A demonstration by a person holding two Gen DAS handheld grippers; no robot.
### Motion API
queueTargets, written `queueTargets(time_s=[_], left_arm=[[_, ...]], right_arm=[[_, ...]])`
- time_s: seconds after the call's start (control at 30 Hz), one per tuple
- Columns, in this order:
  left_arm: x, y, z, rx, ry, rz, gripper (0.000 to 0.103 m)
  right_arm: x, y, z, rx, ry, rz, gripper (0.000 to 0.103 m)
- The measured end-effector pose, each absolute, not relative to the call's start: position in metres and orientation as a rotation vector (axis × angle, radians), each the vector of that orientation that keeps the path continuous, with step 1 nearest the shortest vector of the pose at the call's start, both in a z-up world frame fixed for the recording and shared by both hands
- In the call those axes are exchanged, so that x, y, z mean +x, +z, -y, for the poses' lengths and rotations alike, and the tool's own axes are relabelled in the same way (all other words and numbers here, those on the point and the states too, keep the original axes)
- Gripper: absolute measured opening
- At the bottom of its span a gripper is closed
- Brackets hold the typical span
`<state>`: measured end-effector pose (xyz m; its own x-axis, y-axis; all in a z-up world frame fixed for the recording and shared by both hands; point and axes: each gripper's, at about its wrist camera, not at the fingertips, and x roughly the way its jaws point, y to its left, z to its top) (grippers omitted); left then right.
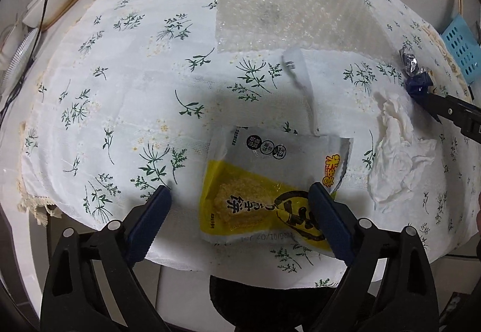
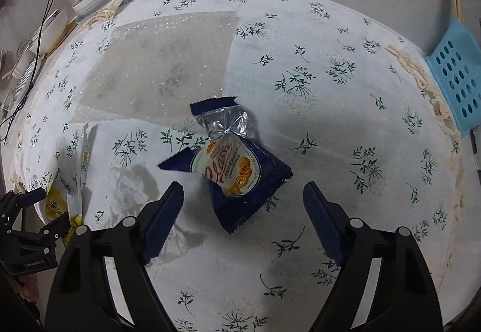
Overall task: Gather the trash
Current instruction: 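Grasp the yellow snack bag with the left tool while the right tool grasps the blue wrapper, then lift the yellow bag and blue wrapper off the tablecloth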
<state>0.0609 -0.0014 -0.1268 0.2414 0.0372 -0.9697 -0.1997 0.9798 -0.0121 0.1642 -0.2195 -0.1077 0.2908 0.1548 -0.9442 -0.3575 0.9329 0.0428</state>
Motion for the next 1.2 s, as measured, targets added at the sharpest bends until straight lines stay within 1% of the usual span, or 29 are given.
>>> queueTargets(time_s=[0.07, 0.17, 0.23, 0.3, 0.37, 0.43, 0.5, 0.57, 0.6, 0.63, 0.8, 0.83, 0.9, 1.13, 1.2], left_arm=[[0.065, -0.126, 0.004, -0.135, 0.170, -1.336, 0.083], [0.071, -0.125, 0.007, -0.133, 0.173, -1.359, 0.075], [0.074, -0.124, 0.010, -0.130, 0.176, -1.365, 0.067], [0.078, -0.123, 0.014, -0.126, 0.178, -1.375, 0.063], [0.079, -0.124, 0.014, -0.131, 0.184, -1.384, 0.062], [0.078, -0.123, 0.014, -0.134, 0.191, -1.391, 0.057], [0.080, -0.122, 0.012, -0.141, 0.197, -1.396, 0.053], [0.078, -0.121, 0.008, -0.143, 0.198, -1.400, 0.051], [0.078, -0.122, 0.006, -0.143, 0.200, -1.401, 0.048], [0.079, -0.122, 0.004, -0.143, 0.206, -1.401, 0.042], [0.083, -0.121, -0.001, -0.125, 0.221, -1.406, 0.025], [0.084, -0.121, -0.002, -0.117, 0.225, -1.408, 0.017], [0.085, -0.120, -0.004, -0.097, 0.227, -1.410, 0.010], [0.082, -0.120, 0.003, -0.080, 0.217, -1.379, 0.004], [0.075, -0.117, 0.004, -0.092, 0.208, -1.361, 0.003]], right_arm=[[0.168, -0.111, 0.219, -0.187, 0.358, -1.242, 0.069], [0.171, -0.111, 0.218, -0.190, 0.384, -1.242, 0.063], [0.174, -0.112, 0.218, -0.191, 0.390, -1.244, 0.059], [0.176, -0.113, 0.218, -0.185, 0.395, -1.252, 0.054], [0.178, -0.114, 0.219, -0.181, 0.401, -1.260, 0.049], [0.179, -0.115, 0.219, -0.181, 0.401, -1.263, 0.046], [0.180, -0.116, 0.219, -0.183, 0.400, -1.265, 0.042], [0.182, -0.117, 0.220, -0.175, 0.403, -1.276, 0.036], [0.183, -0.117, 0.220, -0.168, 0.401, -1.279, 0.036], [0.183, -0.117, 0.220, -0.166, 0.398, -1.281, 0.034], [0.183, -0.118, 0.217, -0.169, 0.378, -1.288, 0.029], [0.183, -0.118, 0.217, -0.172, 0.373, -1.290, 0.027], [0.184, -0.118, 0.215, -0.176, 0.363, -1.294, 0.026], [0.186, -0.117, 0.211, -0.171, 0.332, -1.288, 0.016], [0.184, -0.115, 0.210, -0.175, 0.324, -1.278, 0.015]])
